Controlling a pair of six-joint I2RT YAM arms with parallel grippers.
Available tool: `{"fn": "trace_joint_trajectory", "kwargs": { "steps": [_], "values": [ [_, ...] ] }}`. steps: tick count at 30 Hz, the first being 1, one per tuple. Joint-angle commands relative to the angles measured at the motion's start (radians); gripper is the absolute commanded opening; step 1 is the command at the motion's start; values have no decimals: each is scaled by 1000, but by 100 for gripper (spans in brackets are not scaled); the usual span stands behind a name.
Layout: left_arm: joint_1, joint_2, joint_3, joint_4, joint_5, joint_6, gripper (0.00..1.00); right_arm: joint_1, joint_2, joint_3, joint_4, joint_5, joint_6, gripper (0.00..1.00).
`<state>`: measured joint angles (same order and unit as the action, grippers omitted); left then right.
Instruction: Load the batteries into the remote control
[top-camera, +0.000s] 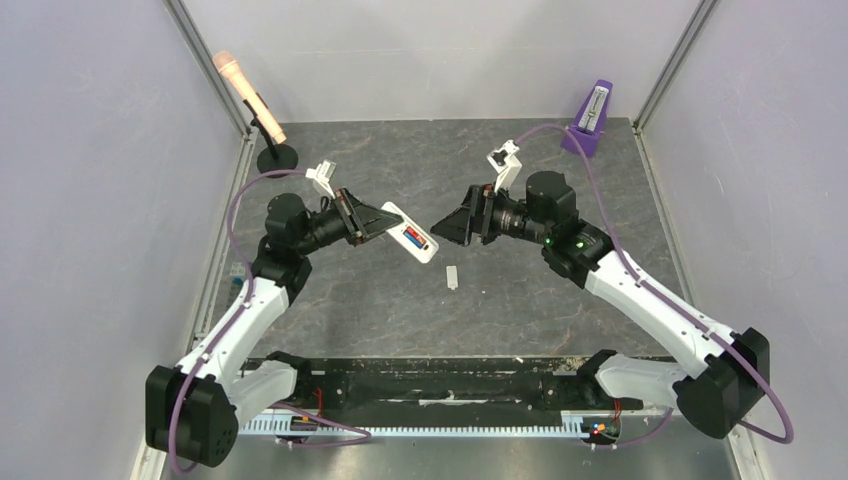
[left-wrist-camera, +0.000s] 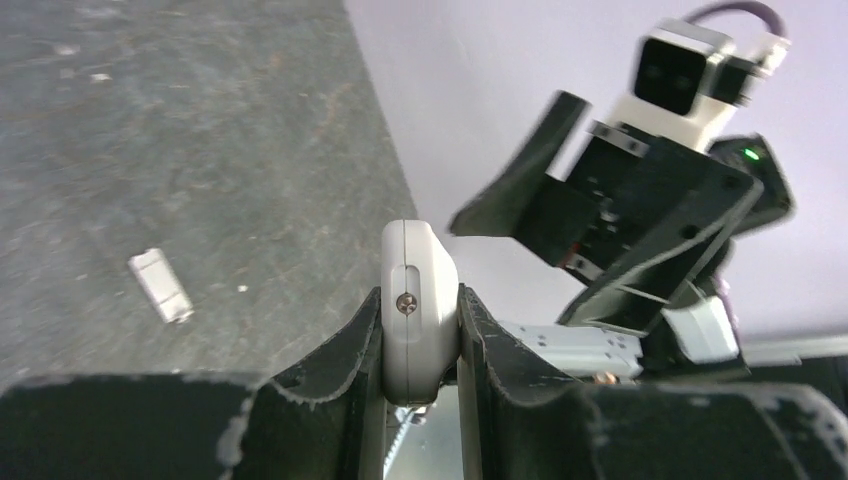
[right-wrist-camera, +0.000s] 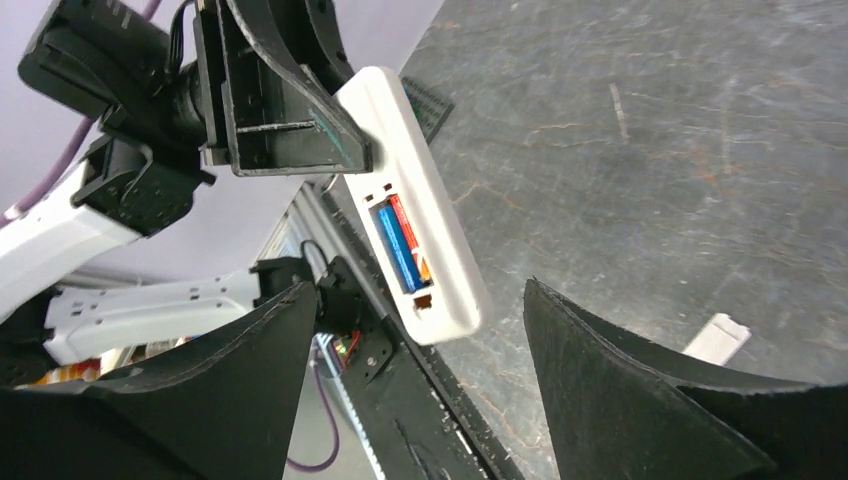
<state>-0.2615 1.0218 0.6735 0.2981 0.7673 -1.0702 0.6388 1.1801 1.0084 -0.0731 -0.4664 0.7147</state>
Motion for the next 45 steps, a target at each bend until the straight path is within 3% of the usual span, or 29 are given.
{"fn": "trace_joint_trajectory", "kwargs": {
  "steps": [1,4,7,12,20,30,37,45],
  "values": [
    [22,-17,57,-266,-182,194,2,-8,-18,9,-115,153,-39,78],
    [28,-8,108,-553,-388,291,2,-6,37,-9,-230,278,-96,76],
    [42,15,127,-691,-496,325,2,17,109,-37,-276,392,-135,73],
    [51,10,96,-715,-542,328,2,121,264,-14,-311,612,-160,72],
    [66,1,80,-717,-554,348,2,207,501,129,-388,754,-200,59],
    [73,32,64,-681,-467,393,2,248,590,168,-433,718,-266,41],
    [73,66,72,-665,-433,409,2,255,617,174,-419,641,-371,38],
    [76,78,78,-663,-418,423,2,255,653,226,-447,653,-502,33]
  ]
}}
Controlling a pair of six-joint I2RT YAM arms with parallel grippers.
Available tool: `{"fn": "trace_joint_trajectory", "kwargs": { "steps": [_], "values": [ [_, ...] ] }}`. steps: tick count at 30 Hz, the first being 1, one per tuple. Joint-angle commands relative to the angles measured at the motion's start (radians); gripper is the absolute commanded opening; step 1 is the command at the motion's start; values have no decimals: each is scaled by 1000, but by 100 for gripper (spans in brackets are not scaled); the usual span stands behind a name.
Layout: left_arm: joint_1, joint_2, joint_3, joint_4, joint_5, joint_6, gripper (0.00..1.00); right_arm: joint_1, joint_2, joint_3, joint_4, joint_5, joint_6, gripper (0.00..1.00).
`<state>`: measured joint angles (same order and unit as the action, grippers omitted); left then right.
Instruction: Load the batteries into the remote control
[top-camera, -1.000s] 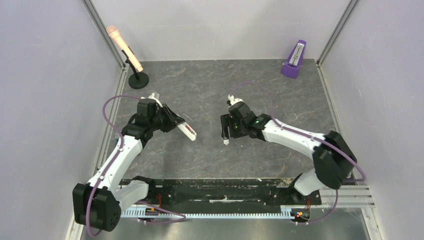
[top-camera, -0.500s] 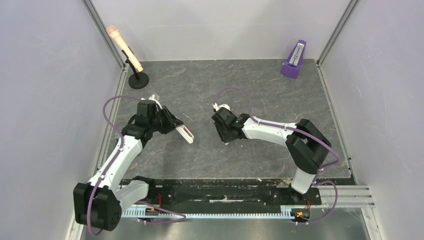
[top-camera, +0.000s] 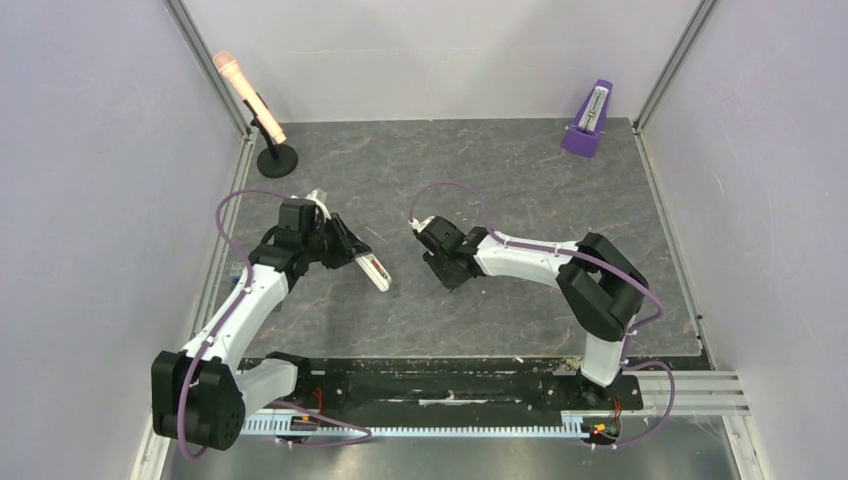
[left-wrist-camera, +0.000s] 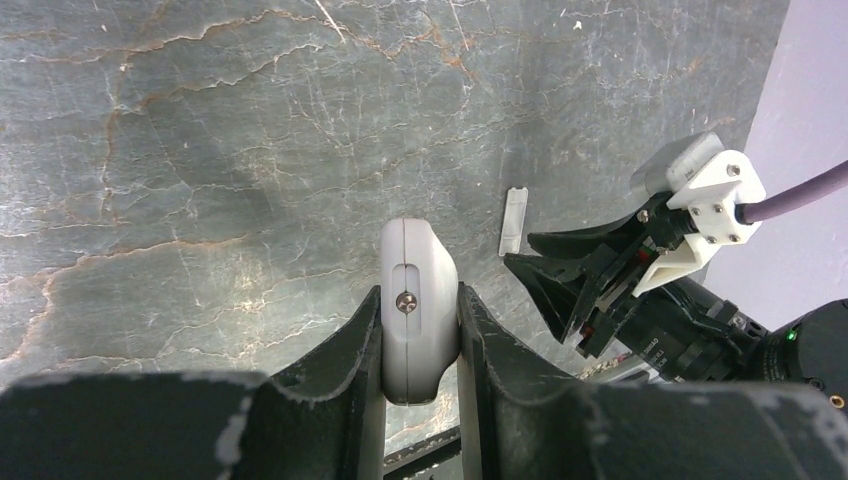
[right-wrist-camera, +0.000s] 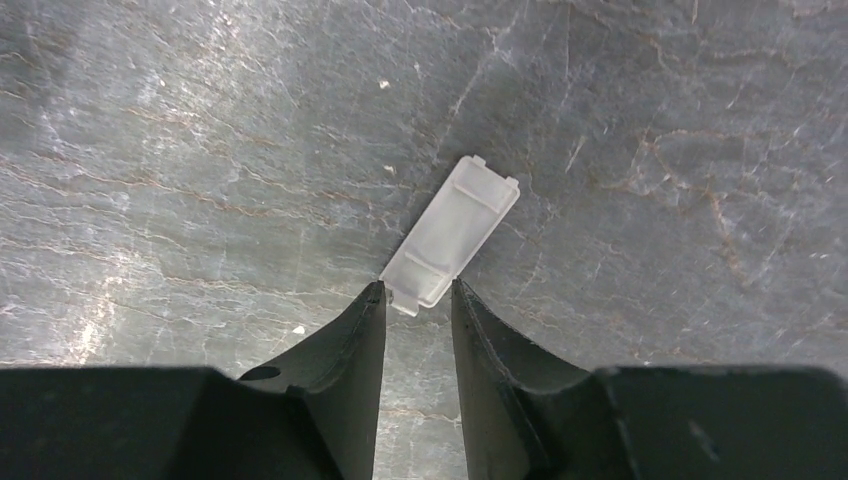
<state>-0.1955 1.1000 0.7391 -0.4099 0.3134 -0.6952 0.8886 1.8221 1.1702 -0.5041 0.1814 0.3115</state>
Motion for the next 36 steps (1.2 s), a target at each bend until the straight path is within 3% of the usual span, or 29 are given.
{"fn": "trace_joint_trajectory", "kwargs": {
  "steps": [1,6,21,36],
  "values": [
    [10,-2,13,45,37,49,2,6,10,65,-16,6,-121,30],
    [15,-4,14,42,38,52,2,6,8,69,-36,-36,-236,29],
    [59,-14,14,22,16,56,2,6,-71,-23,-15,-164,-501,37],
    [80,-6,20,19,26,59,2,6,-66,-91,88,-210,-651,29]
  ]
}}
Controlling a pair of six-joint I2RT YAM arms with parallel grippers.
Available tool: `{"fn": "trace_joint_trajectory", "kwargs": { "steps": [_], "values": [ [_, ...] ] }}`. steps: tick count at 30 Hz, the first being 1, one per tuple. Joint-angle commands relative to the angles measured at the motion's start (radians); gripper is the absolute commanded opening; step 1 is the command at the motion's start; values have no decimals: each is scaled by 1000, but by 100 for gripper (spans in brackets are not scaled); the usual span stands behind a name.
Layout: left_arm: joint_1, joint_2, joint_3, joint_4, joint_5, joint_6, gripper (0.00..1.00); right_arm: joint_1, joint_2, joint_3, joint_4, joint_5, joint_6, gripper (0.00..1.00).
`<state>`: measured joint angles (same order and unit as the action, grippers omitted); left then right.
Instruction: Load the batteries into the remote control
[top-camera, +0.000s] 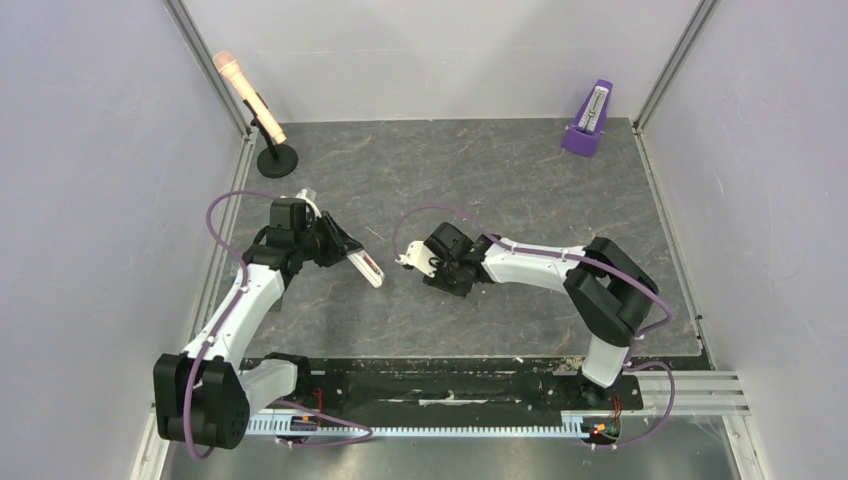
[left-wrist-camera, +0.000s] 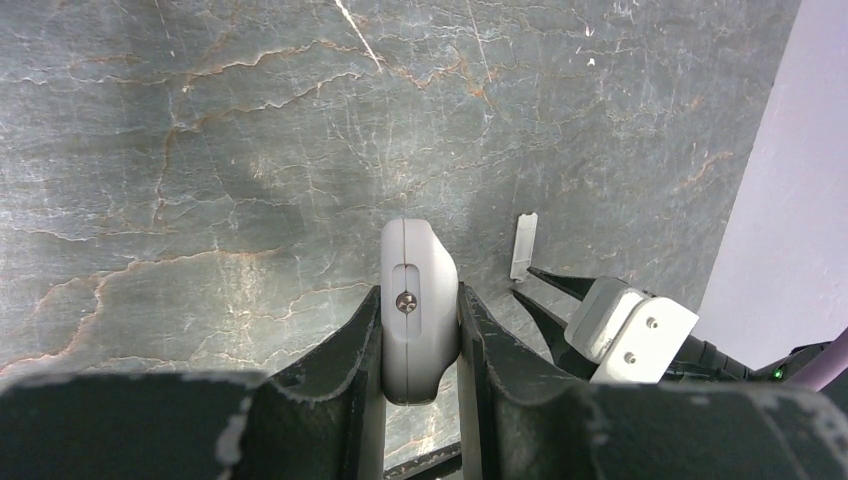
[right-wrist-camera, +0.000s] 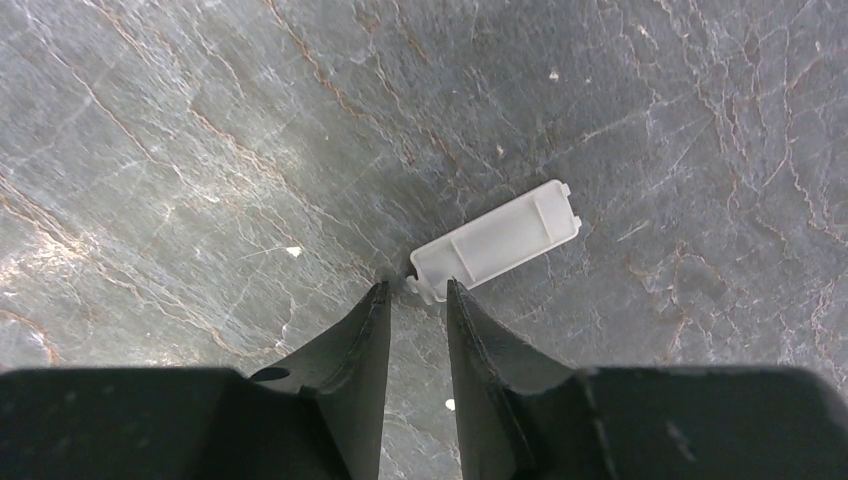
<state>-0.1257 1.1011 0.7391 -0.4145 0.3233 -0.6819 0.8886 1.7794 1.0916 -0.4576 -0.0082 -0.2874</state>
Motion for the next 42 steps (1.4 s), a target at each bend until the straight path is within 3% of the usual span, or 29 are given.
{"fn": "trace_joint_trajectory", "kwargs": {
  "steps": [1,7,14,20,27,32,35,37,42],
  "values": [
    [12,-7,20,24,17,45,2,6,-22,-16,48,-16,-54,29],
    [20,10,20,33,29,47,2,6,-1,-18,53,-3,-56,24],
    [27,17,27,40,39,45,2,5,69,74,-21,0,21,0],
    [35,16,31,38,46,45,2,-18,36,119,-10,-20,129,0],
    [35,-3,20,79,88,-2,2,-126,-104,93,87,-186,368,0],
    [35,-46,-68,289,198,-184,2,-198,-224,43,224,-367,600,0],
    [34,-80,-163,552,247,-379,2,-208,-289,32,326,-452,757,0],
    [32,-102,-201,680,243,-461,2,-208,-335,16,429,-502,871,0],
    [20,-149,-224,824,187,-578,2,-208,-434,-38,672,-530,1140,0]
  ]
}}
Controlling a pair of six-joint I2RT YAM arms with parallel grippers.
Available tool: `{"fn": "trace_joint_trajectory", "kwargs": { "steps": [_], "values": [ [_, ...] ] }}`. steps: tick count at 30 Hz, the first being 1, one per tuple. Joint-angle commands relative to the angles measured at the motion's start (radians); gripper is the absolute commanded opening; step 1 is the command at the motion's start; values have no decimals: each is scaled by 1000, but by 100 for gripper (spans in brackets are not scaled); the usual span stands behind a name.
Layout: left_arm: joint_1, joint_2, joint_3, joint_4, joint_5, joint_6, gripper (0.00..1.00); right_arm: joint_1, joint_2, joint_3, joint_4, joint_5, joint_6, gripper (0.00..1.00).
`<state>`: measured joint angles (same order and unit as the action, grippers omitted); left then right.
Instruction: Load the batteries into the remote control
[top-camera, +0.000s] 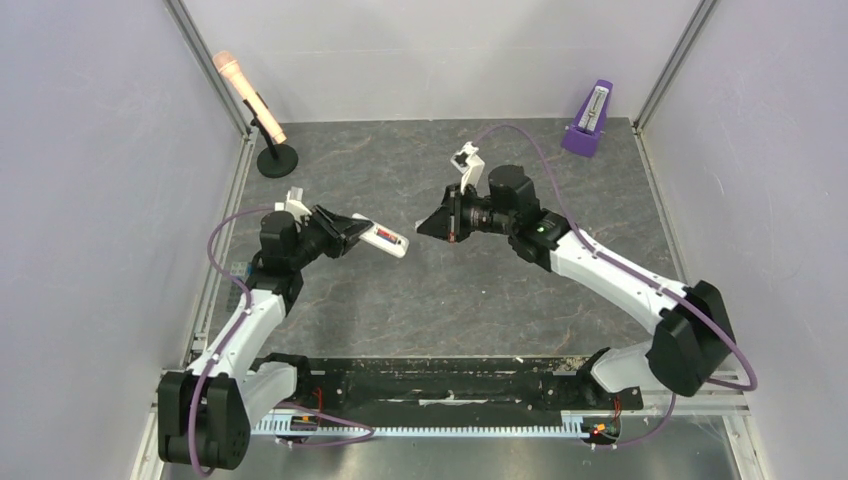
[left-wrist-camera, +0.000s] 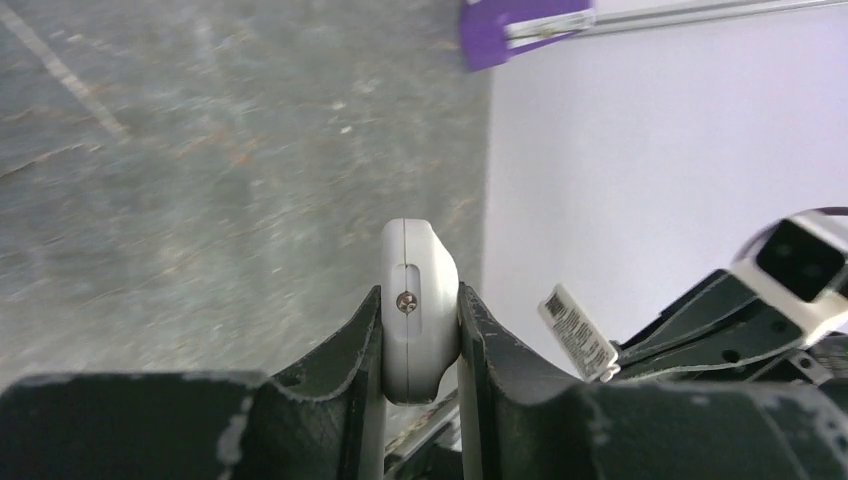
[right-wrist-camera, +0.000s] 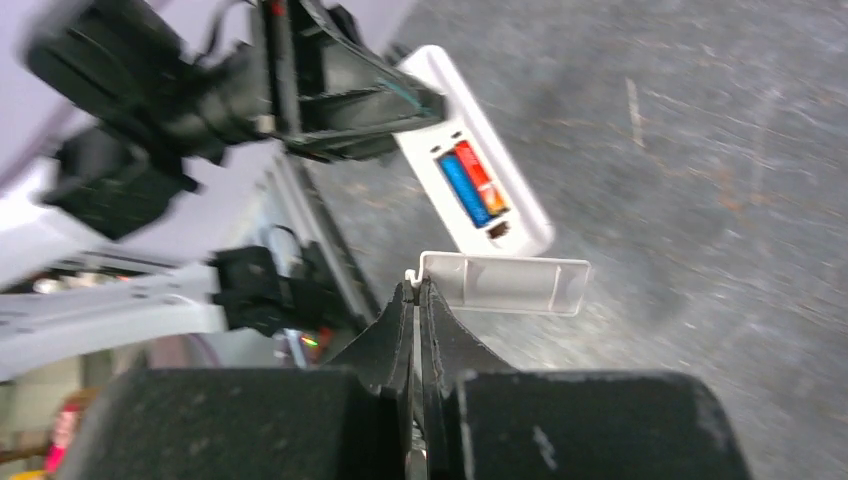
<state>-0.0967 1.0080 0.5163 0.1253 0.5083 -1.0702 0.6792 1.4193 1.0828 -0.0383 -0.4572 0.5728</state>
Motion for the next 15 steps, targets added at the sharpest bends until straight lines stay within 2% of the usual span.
{"fn": "trace_joint_trajectory", "kwargs": {
  "steps": [1,3,7,15],
  "values": [
    [-11,-60,-6,314,-6,-218,2,2,-82,-32,277,-85,339,0],
    [-21,-67,-13,386,-18,-274,2,3,-101,-65,391,-105,466,0],
    [-49,-83,-11,460,-46,-349,2,4,-118,-168,787,-129,758,0],
    [-81,-103,23,500,-73,-475,2,11,-113,-156,896,-102,890,0]
  ]
}}
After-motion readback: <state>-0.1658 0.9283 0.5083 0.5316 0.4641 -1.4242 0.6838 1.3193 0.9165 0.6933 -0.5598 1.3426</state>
